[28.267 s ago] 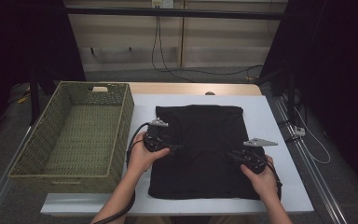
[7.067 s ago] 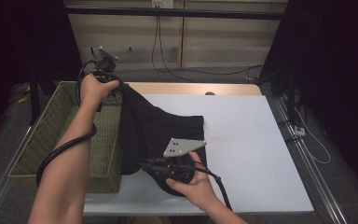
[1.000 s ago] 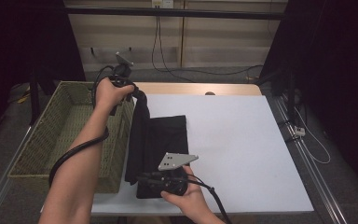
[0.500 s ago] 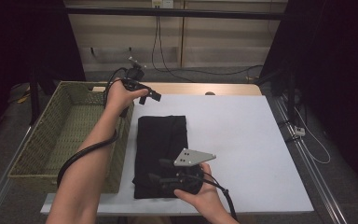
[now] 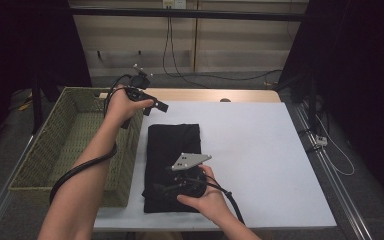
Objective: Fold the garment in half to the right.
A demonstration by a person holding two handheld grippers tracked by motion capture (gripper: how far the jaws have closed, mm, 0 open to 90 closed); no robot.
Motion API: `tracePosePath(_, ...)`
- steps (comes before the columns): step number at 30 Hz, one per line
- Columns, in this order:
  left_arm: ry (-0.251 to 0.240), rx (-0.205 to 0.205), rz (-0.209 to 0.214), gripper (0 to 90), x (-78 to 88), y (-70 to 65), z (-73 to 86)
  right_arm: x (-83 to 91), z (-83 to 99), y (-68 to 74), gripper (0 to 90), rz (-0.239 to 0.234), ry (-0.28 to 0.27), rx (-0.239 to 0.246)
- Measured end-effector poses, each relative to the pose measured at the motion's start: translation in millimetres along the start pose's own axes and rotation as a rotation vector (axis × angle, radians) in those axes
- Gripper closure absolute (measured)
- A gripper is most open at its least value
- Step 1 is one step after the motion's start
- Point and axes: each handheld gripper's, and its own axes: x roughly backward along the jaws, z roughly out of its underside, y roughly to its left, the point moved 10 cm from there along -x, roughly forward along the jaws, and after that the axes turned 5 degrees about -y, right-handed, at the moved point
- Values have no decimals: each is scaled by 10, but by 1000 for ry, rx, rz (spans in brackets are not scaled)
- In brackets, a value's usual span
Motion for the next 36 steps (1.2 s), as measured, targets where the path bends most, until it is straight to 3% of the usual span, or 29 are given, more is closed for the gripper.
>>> tracePosePath(9, 4, -14, 6, 181, 14, -11, 50, -198, 62, 52, 433, -52, 49, 12)
tracePosePath(10, 2, -12, -3, 177, 16, 0, 58, -245, 84, 91, 437, -82, 62, 14)
tracePosePath(17, 2, -8, -4, 175, 31, -3, 72, -324, 99, 154, 438, -104, 76, 29)
tracePosePath(22, 9, -6, -4, 175, 29, 15, 111, -423, 187, 187, 450, -101, 116, 57)
tracePosePath(29, 15, -22, 0, 171, 24, -13, 143, -540, 311, 127, 661, -68, 164, 70)
tracePosePath(32, 12, -25, 3, 171, 29, -35, 144, -525, 318, 95, 799, -66, 157, 64)
tracePosePath(33, 12, -25, 3, 171, 29, -35, 144, -525, 318, 95, 799, -66, 157, 64)
tracePosePath(34, 13, -22, 1, 170, 29, -36, 154, -496, 307, 72, 870, -66, 145, 57)
tracePosePath(36, 15, -20, 2, 169, 28, -34, 168, -464, 289, 55, 885, -66, 134, 47)
